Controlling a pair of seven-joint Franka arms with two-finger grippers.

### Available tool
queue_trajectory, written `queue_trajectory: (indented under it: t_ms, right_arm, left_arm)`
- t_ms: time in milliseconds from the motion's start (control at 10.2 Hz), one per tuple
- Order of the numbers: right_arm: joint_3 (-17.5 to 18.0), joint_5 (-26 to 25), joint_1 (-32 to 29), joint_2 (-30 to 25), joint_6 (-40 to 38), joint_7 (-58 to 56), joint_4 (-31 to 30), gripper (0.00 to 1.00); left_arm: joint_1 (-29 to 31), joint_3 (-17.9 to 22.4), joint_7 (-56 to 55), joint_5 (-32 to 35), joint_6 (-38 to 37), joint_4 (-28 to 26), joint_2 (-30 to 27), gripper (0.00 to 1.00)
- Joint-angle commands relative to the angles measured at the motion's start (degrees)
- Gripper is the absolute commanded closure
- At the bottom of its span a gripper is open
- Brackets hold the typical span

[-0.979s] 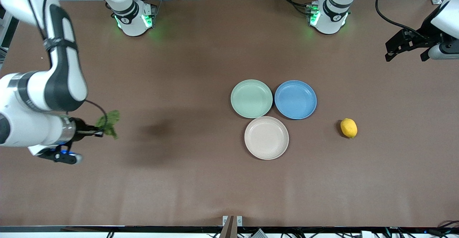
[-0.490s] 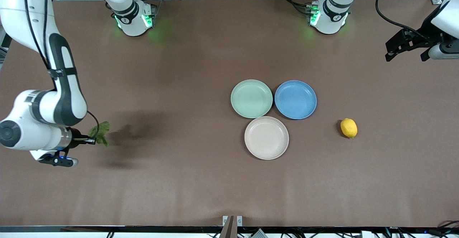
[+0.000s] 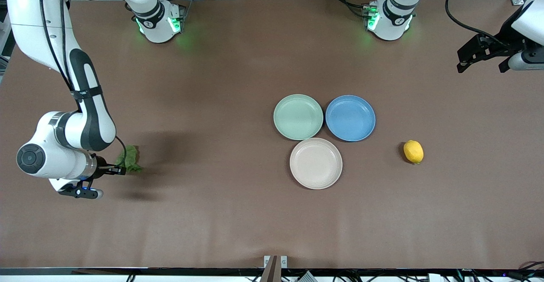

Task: Pick lemon and lettuce from plates
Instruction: 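Lift the lettuce with the right gripper and carry it away from the plates, then open the right gripper to drop the lettuce onto the table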

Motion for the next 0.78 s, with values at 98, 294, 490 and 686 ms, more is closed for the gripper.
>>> queue_trajectory:
  t_ms: [98,294,490,686]
  right_arm:
    - [0.5,-1.3,1.0,-3.4,-3.8,-0.1,1.3,0.00]
    - [0.6,-1.3,1.6,-7.0,-7.3,-0.3,1.7,0.00]
    - [0.6,-1.5,2.4,-10.9,-10.1,-0.6,1.7,0.00]
    - [0.5,-1.7,4.4,-16.0,-14.4,-0.2,1.8,0.00]
  left_arm:
    - [0.0,0.2,0.6,-0.5,-1.3,1.2,0.3,0.00]
    - [0.0,0.2,0.5,-0.5,-1.3,1.2,0.3,0.00]
    - [0.0,0.2,0.6,-0.6,-1.3,1.1,0.4,0.00]
    - [0.0,0.1,0.5,-0.6,-1.3,1.1,0.4,0.00]
